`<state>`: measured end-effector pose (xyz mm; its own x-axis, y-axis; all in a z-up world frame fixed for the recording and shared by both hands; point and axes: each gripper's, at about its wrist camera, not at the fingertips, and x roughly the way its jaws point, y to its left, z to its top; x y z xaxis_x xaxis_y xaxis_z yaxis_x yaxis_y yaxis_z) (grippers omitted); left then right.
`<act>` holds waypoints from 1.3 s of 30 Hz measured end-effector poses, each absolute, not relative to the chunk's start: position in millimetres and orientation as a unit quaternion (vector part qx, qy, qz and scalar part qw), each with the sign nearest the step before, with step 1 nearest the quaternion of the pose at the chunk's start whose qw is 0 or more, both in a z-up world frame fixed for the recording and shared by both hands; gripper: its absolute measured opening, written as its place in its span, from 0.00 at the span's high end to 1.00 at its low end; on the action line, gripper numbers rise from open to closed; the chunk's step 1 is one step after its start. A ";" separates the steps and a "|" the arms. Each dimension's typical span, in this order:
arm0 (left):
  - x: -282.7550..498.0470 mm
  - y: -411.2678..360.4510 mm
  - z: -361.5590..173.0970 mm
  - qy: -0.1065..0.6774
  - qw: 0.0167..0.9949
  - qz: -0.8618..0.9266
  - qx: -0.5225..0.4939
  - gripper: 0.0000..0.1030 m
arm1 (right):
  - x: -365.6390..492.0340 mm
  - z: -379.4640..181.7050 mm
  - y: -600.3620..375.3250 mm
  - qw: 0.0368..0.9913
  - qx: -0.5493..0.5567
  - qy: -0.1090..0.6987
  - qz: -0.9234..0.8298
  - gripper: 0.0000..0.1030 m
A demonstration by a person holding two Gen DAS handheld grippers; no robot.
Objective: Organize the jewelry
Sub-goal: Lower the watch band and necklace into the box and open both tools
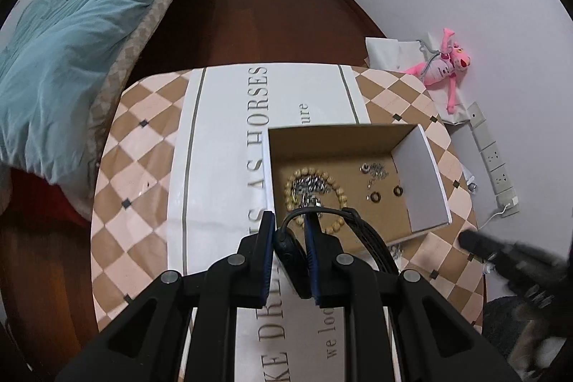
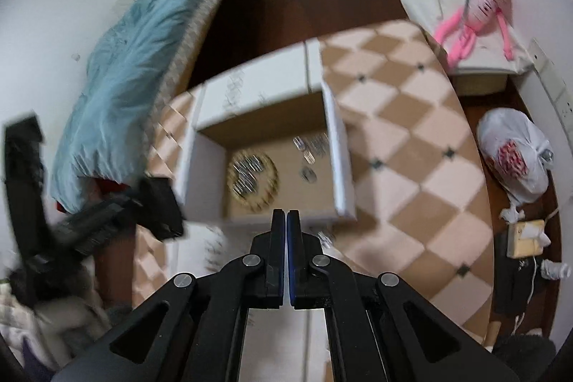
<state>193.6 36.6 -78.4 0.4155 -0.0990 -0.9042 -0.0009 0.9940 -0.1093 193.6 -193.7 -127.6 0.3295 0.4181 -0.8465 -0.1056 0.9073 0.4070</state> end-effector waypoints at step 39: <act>163.7 31.8 -29.7 0.500 0.862 -0.030 -0.077 0.87 | 186.7 -20.3 -166.9 0.865 0.082 0.454 0.198 0.99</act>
